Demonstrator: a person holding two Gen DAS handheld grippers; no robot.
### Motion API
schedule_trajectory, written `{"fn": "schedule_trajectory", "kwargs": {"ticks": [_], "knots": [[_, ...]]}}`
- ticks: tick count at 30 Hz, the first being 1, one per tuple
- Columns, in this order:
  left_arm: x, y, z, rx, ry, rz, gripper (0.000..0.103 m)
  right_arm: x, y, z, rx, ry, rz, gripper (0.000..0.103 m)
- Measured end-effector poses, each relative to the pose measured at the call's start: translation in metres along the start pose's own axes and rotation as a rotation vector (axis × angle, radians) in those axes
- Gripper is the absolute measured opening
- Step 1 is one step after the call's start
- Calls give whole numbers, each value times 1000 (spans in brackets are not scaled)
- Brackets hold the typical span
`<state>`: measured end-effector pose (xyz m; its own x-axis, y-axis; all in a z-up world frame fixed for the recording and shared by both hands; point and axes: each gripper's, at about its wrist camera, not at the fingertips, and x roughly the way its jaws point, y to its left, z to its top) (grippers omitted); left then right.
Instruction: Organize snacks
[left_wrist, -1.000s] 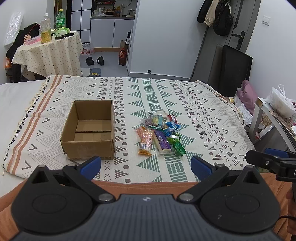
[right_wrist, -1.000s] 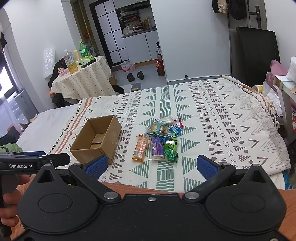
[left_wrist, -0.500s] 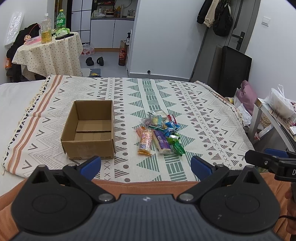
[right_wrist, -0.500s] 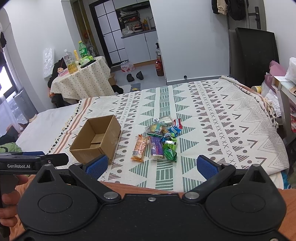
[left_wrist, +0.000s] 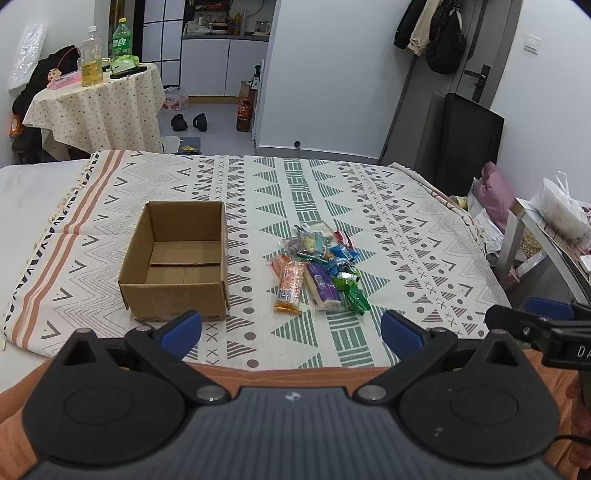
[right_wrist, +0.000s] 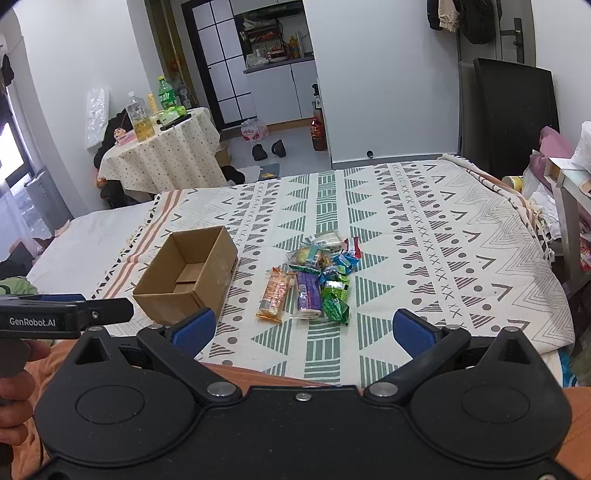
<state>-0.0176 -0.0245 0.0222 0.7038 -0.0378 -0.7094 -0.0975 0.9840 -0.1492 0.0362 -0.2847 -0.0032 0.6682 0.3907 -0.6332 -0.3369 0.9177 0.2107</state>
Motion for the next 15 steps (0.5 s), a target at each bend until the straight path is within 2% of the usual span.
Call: {"fn": "schedule_trajectory", "kwargs": {"ticks": [15], "knots": [[46, 5, 13, -17, 30, -18, 103, 35, -13, 7, 10, 22, -27, 103]]}}
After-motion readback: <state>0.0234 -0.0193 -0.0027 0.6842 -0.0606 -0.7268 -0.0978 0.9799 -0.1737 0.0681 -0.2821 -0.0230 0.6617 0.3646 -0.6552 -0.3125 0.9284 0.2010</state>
